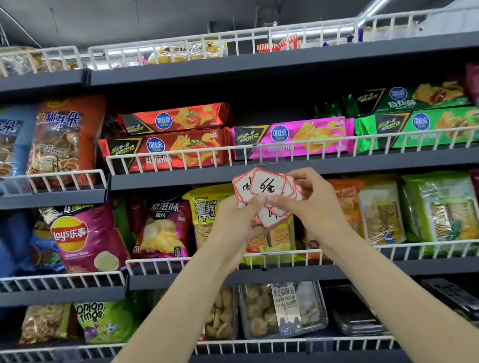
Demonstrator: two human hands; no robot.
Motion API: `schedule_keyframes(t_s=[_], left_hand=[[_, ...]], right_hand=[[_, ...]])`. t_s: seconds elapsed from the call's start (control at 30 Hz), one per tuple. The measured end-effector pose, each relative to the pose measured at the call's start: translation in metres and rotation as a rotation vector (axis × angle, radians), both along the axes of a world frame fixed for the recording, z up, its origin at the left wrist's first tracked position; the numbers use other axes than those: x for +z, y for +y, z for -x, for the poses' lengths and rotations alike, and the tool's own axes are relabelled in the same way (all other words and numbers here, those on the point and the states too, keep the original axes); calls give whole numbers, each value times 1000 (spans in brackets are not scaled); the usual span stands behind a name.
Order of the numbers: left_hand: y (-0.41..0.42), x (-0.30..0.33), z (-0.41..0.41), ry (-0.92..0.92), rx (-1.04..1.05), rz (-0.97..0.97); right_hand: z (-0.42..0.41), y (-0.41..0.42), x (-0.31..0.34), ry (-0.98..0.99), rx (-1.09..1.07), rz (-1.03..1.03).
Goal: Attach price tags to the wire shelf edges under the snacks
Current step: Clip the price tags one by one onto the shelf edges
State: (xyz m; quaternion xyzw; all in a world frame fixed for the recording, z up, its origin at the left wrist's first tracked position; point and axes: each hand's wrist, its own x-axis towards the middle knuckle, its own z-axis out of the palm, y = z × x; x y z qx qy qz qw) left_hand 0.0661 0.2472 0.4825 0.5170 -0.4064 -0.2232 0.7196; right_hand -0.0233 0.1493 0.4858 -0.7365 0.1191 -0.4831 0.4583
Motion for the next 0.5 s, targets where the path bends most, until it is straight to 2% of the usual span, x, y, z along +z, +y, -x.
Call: schedule_keyframes(t_s=[0.23, 0.33, 0.5], left_hand=[[-5, -2, -6, -10, 76, 34], [-8, -4, -9, 2, 141, 19], [-13, -4, -9, 11, 199, 15]], right_hand=[[-3, -3, -5, -71, -77, 62], [-8, -7, -8, -10, -78, 16], [-14, -7, -11, 28, 43, -128]])
